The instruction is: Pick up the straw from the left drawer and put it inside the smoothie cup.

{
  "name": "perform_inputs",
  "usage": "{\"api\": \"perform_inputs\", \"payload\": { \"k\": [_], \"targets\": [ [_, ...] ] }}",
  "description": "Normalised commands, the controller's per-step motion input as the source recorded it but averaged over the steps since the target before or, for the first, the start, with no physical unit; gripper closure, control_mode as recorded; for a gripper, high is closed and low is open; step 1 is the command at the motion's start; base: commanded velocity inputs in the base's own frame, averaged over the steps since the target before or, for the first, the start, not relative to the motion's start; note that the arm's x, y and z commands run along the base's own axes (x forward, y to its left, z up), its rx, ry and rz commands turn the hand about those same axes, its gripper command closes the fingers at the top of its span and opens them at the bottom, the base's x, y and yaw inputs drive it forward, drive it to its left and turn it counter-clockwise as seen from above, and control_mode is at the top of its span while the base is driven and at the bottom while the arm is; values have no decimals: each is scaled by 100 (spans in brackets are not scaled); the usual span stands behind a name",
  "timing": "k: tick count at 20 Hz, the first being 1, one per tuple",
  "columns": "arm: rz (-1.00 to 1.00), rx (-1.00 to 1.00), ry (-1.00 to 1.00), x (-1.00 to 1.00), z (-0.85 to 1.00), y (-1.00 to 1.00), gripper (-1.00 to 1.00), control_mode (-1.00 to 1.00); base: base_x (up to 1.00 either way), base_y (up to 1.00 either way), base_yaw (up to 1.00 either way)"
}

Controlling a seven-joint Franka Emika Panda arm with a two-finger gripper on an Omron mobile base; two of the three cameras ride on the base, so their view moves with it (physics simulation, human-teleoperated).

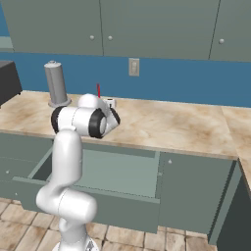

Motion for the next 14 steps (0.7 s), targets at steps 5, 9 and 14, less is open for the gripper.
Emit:
{"api": "perform_inputs", "payload": {
  "k": [5, 9, 14],
  "targets": [
    [12, 14, -23, 0, -75, -31, 100, -100, 0, 0, 0],
    [12, 7, -21, 0, -85, -15, 100, -100, 0, 0, 0],
    [11, 2, -21, 0, -85, -1, 100, -100, 0, 0, 0]
  ]
}}
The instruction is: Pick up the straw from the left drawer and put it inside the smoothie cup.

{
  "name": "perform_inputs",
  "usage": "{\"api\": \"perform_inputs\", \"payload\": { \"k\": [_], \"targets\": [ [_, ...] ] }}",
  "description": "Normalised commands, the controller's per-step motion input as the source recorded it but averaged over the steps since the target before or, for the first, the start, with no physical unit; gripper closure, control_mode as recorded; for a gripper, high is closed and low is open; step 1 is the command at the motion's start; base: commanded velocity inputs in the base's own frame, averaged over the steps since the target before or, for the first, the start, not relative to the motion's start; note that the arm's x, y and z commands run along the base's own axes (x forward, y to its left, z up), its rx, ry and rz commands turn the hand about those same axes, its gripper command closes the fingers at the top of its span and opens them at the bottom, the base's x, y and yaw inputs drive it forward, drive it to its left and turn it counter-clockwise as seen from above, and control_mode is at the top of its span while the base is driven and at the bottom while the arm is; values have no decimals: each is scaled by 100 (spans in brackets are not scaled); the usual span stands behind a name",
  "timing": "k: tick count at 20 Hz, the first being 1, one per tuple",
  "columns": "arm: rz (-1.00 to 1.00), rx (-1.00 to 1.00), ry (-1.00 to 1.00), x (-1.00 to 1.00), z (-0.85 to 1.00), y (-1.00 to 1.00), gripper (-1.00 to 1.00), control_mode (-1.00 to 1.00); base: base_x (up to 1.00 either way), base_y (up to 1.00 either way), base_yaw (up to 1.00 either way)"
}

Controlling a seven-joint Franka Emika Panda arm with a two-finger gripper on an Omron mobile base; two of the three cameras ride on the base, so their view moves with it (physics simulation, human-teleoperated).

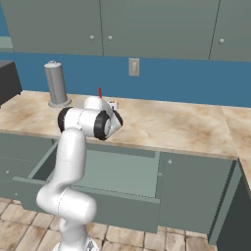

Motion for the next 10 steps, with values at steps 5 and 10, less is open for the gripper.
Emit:
{"api": "perform_inputs", "payload": {
  "k": [5, 10],
  "targets": [
    [10, 1, -20, 4, -75, 0, 100, -100, 0, 0, 0],
    [10, 1, -20, 4, -73, 0, 100, -100, 0, 0, 0]
  ]
}}
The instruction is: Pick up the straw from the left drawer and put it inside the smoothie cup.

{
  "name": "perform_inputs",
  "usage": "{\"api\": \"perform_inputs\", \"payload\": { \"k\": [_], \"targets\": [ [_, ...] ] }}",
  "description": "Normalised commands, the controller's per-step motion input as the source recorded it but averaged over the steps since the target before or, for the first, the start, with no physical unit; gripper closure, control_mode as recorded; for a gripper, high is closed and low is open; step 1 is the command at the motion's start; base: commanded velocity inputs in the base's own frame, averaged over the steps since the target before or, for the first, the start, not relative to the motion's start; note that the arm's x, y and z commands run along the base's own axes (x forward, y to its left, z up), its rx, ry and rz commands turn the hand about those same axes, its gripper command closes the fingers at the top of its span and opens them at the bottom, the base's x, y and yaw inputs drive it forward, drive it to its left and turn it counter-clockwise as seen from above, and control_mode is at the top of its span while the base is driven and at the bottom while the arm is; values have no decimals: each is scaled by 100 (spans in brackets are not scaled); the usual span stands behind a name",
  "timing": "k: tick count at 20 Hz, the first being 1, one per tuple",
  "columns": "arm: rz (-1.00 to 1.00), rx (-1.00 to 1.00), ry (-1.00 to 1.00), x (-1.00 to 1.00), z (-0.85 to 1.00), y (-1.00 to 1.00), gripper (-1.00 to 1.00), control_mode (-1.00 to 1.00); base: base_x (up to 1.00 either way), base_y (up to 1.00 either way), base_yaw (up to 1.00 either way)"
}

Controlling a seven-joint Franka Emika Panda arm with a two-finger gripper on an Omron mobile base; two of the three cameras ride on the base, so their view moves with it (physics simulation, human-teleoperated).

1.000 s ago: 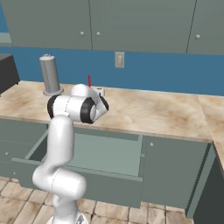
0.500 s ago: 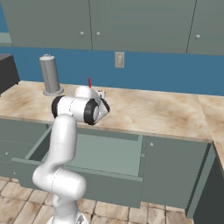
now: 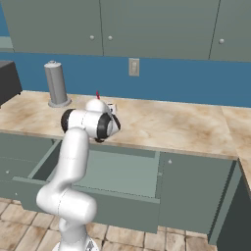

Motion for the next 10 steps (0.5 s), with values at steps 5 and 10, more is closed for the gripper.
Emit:
{"api": "perform_inputs", "payload": {
  "k": [5, 10],
  "targets": [
    [11, 3, -19, 1, -59, -10, 100, -100, 0, 0, 0],
    [9, 6, -18, -12, -21, -58, -100, -100, 0, 0, 0]
  ]
}}
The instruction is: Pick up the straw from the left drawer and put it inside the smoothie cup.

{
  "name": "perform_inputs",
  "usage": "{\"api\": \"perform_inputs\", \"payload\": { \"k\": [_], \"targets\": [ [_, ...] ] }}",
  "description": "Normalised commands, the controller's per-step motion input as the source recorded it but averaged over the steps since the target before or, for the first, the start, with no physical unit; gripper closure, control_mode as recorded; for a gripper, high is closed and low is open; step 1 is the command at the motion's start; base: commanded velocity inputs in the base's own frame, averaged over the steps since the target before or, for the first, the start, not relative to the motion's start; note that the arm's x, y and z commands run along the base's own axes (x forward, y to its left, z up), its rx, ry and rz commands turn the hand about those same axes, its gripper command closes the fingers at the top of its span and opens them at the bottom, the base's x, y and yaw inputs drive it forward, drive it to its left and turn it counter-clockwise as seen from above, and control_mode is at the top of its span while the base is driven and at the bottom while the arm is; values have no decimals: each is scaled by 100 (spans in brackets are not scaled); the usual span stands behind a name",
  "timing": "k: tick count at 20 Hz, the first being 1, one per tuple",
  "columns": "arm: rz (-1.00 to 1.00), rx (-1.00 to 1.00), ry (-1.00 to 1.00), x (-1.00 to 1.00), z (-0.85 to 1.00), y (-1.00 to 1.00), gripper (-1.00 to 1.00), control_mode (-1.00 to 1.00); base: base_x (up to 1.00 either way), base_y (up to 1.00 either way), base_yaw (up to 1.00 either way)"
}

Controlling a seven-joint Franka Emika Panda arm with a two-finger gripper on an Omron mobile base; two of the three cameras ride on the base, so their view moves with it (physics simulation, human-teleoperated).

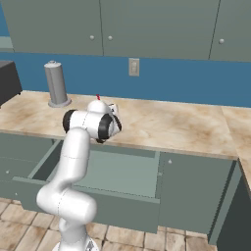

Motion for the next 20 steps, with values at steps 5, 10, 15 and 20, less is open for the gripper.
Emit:
{"api": "perform_inputs", "payload": {
  "k": [5, 10, 15, 20],
  "targets": [
    [7, 10, -22, -29, -1, -68, -100, -100, 0, 0, 0],
    [8, 7, -27, -46, -6, -52, -100, -100, 0, 0, 0],
    [6, 4, -27, -72, -15, -61, -100, -100, 0, 0, 0],
    [3, 4, -19, -97, -10, -88, -100, -100, 0, 0, 0]
  ]
}}
